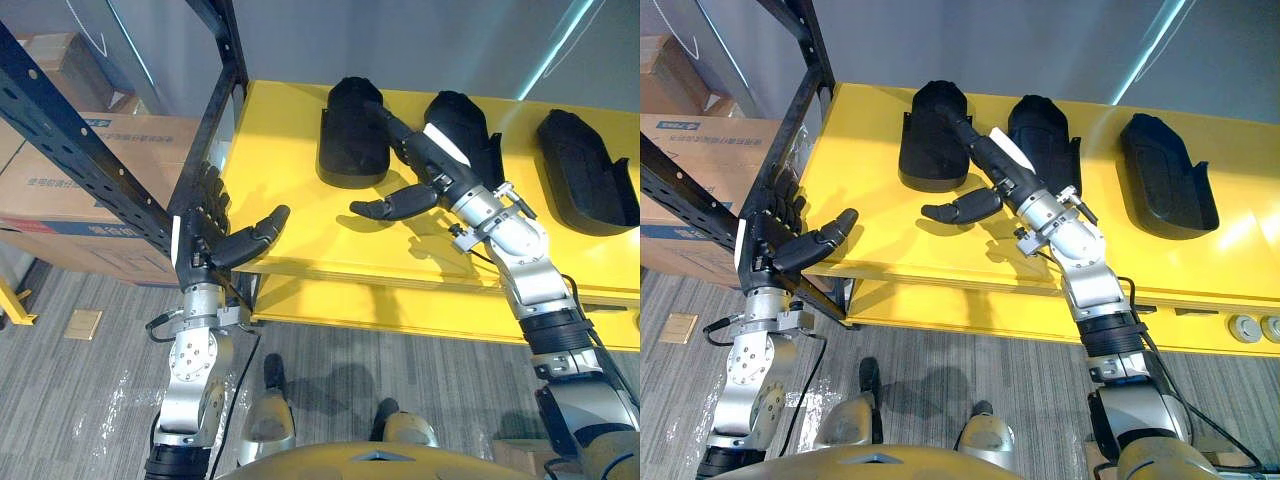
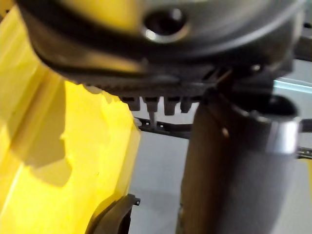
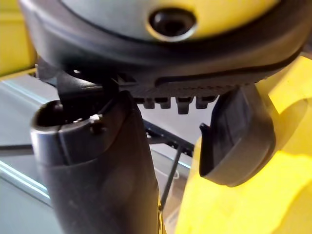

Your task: Walk over and take three plastic housings, then place them on the shelf

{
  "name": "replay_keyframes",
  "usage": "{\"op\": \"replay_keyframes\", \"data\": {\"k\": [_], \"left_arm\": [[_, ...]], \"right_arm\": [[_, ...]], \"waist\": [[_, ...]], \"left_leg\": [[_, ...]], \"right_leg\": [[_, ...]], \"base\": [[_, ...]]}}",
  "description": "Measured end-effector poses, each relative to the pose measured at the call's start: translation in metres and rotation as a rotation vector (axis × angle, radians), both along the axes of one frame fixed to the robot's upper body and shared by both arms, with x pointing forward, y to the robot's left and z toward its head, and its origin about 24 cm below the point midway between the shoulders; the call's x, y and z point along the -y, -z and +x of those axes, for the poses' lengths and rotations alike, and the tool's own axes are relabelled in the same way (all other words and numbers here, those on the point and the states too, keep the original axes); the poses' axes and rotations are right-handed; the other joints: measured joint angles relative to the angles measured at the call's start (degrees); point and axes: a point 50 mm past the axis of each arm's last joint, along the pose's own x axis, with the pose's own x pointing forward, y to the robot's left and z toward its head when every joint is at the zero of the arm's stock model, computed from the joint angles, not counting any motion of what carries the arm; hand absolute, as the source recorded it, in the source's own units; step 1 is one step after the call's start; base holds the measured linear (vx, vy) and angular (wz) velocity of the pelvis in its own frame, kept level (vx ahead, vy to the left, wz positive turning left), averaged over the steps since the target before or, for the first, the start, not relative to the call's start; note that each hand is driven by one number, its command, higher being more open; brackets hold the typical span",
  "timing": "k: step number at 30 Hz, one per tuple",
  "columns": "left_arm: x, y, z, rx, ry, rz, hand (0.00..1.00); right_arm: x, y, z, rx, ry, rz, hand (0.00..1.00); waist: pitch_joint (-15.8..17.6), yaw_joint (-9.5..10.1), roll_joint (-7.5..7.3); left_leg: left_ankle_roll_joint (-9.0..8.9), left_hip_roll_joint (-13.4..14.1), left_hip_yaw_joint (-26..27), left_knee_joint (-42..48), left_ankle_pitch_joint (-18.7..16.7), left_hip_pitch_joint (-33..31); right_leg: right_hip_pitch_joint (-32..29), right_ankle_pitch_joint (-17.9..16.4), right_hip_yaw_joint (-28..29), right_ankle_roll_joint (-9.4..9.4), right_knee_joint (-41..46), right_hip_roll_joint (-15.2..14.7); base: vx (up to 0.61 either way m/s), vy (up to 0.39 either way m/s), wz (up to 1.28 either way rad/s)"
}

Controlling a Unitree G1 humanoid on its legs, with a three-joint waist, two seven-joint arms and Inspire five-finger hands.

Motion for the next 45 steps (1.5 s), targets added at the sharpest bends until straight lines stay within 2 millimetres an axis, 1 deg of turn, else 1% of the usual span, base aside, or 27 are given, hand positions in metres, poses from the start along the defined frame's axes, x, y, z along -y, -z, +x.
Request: {"op": "replay_keyframes", "data": {"k": [3, 5, 7, 9, 10, 12, 14, 16, 20, 23, 26, 31, 40, 45], "left_arm": [[0.0, 0.0, 0.0, 0.0, 0.001, 0.0, 1.0], [0.001, 0.0, 0.0, 0.002, 0.005, -0.001, 1.0], [0.004, -0.001, 0.001, 0.004, 0.01, -0.004, 1.0], [0.005, -0.001, 0.002, 0.007, 0.012, -0.006, 1.0], [0.005, -0.003, 0.003, 0.017, 0.011, -0.006, 1.0], [0.006, -0.011, 0.008, 0.054, 0.011, -0.009, 1.0], [0.008, -0.013, 0.012, 0.065, 0.017, -0.008, 1.0], [0.008, -0.013, 0.014, 0.064, 0.017, -0.008, 1.0], [0.007, -0.014, 0.014, 0.073, 0.004, -0.013, 1.0], [0.007, -0.016, 0.014, 0.086, 0.001, -0.015, 1.0], [0.007, -0.016, 0.014, 0.088, 0.001, -0.015, 1.0], [0.007, -0.017, 0.013, 0.096, -0.001, -0.016, 1.0], [0.007, -0.016, 0.013, 0.095, 0.0, -0.015, 1.0], [0.005, -0.016, 0.013, 0.087, 0.003, 0.005, 1.0]], "right_arm": [[-0.004, 0.003, 0.004, -0.021, -0.015, -0.024, 1.0], [-0.005, 0.0, 0.008, -0.007, -0.013, -0.08, 1.0], [-0.006, -0.007, 0.013, 0.013, -0.014, -0.132, 1.0], [-0.007, -0.012, 0.015, 0.033, -0.01, -0.149, 1.0], [-0.008, -0.017, 0.016, 0.053, -0.011, -0.15, 1.0], [-0.007, -0.028, 0.018, 0.097, -0.012, -0.164, 1.0], [-0.009, -0.034, 0.021, 0.115, -0.016, -0.169, 1.0], [-0.01, -0.034, 0.021, 0.116, -0.018, -0.172, 1.0], [-0.011, -0.036, 0.021, 0.124, -0.026, -0.175, 1.0], [-0.016, -0.04, 0.021, 0.147, -0.049, -0.185, 1.0], [-0.02, -0.04, 0.02, 0.153, -0.072, -0.197, 1.0], [-0.027, -0.046, 0.022, 0.149, -0.13, -0.247, 1.0], [-0.031, -0.047, 0.019, 0.133, -0.195, -0.343, 1.0], [-0.037, -0.044, 0.017, 0.112, -0.231, -0.379, 1.0]], "waist": [[0.56, 0.36, 0.36], [1.61, 0.47, 0.91], [3.18, 0.63, 1.46], [4.16, 0.62, 1.49], [4.81, 0.62, 1.4], [6.46, 0.81, 1.5], [6.86, 0.88, 1.45], [7.04, 0.81, 1.49], [7.49, 0.78, 1.4], [8.01, 0.86, 1.56], [8.05, 0.93, 1.54], [8.32, 0.82, 1.59], [8.48, 0.84, 1.32], [8.63, 0.92, 1.04]], "left_leg": [[-0.06, -0.01, -0.21, 0.0, 0.13, -0.14], [-0.41, 0.0, -0.42, 0.0, 0.04, -0.63], [-0.13, 0.07, -0.57, 0.02, 0.31, -1.84], [0.08, 0.04, -0.58, 0.08, 0.74, -2.71], [-0.13, -0.03, -0.6, 0.22, 1.24, -3.15], [0.06, -0.15, -0.76, 0.24, 1.55, -3.09], [0.18, -0.41, -0.73, 0.24, 1.62, -3.21], [0.51, -0.59, -0.68, 0.24, 1.45, -3.19], [0.57, -0.58, -0.56, 0.25, 1.41, -3.14], [0.59, -0.64, -0.36, 0.25, 1.41, -3.23], [0.61, -0.71, -0.37, 0.25, 1.4, -3.22], [0.73, -0.83, -0.38, 0.25, 1.33, -3.21], [0.94, -0.98, -0.25, 0.25, 1.16, -2.86], [1.0, -0.87, 0.79, 0.23, 0.89, -1.91]], "right_leg": [[-0.83, -0.81, 0.06, -0.2, 1.77, -0.36], [-1.76, -1.29, 0.08, -0.35, 3.14, -0.61], [-3.55, -1.64, 0.09, -0.54, 4.73, -0.9], [-5.0, -2.01, 0.13, -0.62, 6.12, -1.28], [-5.73, -2.18, 0.22, -0.62, 6.94, -1.51], [-6.01, -2.49, 0.21, -0.66, 8.0, -1.82], [-6.66, -2.9, 0.45, -0.67, 9.11, -2.28], [-6.79, -3.11, 0.57, -0.64, 9.43, -2.52], [-6.82, -3.18, 0.7, -0.62, 9.48, -2.53], [-7.38, -3.58, 0.91, -0.65, 10.36, -2.8], [-7.56, -4.03, 0.88, -0.61, 10.97, -3.01], [-7.6, -4.26, 0.8, -0.63, 11.21, -3.2], [-7.17, -4.36, 0.76, -0.51, 11.25, -3.37], [-6.59, -4.41, 1.22, -0.46, 11.16, -3.37]], "base": [[-0.03, -0.017, 0.02], [-0.08, -0.018, 0.05], [-0.09, -0.014, 0.05], [-0.06, -0.016, 0.03], [-0.04, -0.019, 0.03], [-0.03, -0.021, 0.04], [-0.04, -0.024, 0.01], [0.0, 0.0, 0.0], [0.0, -0.008, 0.0], [0.0, -0.011, -0.01], [0.02, -0.033, 0.01], [0.0, -0.007, 0.0], [0.0, 0.0, 0.0], [0.01, -0.014, -0.05]]}}
